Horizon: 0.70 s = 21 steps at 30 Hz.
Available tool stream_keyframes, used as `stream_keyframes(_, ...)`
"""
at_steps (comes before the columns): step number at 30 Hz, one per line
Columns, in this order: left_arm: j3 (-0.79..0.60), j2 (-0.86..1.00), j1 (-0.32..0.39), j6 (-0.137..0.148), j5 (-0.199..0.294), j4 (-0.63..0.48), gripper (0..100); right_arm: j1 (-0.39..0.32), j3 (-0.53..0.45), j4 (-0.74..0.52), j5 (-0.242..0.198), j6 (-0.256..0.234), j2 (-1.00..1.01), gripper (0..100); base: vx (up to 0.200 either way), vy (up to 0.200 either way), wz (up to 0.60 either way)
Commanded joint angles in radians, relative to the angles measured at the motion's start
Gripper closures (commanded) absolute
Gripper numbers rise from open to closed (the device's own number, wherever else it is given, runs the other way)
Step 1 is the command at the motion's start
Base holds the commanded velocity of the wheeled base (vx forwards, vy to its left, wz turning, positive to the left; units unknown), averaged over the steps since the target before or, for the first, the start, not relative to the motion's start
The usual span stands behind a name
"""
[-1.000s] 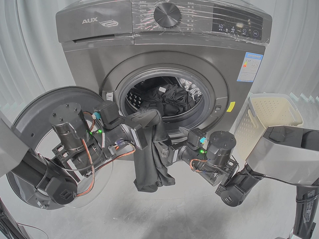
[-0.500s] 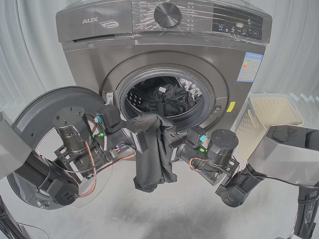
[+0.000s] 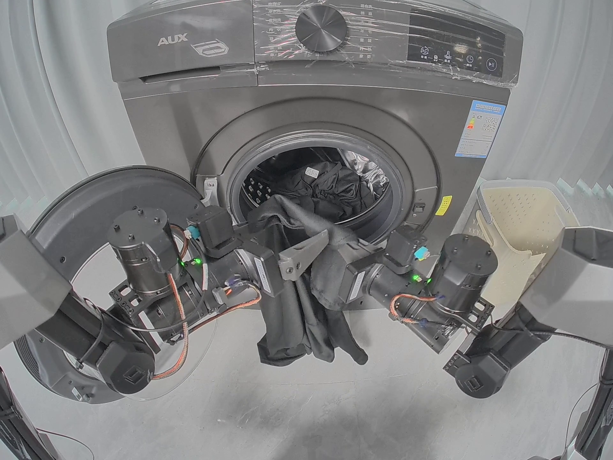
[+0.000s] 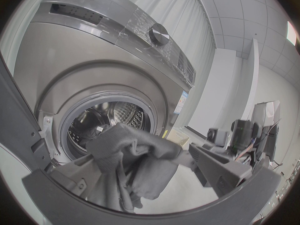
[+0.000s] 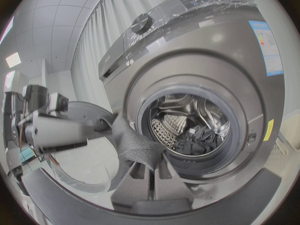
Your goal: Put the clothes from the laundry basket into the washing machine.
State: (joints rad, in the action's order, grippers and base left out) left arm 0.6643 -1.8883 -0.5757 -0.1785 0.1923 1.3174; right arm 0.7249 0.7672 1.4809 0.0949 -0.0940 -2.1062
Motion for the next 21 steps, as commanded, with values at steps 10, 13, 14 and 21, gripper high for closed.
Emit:
stream_keyframes(10,-0.026,-0.086,-0.001,0.001,-0.002,0.042,0,-0.007,-0.009,-0.004,0.005,0.0,0.13,100,0.0,0.0,0.0)
stream_keyframes(13,-0.032,-0.11,-0.001,0.001,-0.004,0.069,0,-0.005,-0.011,-0.004,0.005,0.0,0.132,100,0.0,0.0,0.0)
stream_keyframes(14,-0.04,-0.126,-0.001,0.001,-0.004,0.088,0,-0.005,-0.011,-0.004,0.005,0.0,0.133,100,0.0,0.0,0.0)
stream_keyframes(21,-0.051,-0.198,0.001,0.001,-0.011,0.154,0,-0.005,-0.002,-0.005,0.006,0.0,0.137,100,0.0,0.0,0.0)
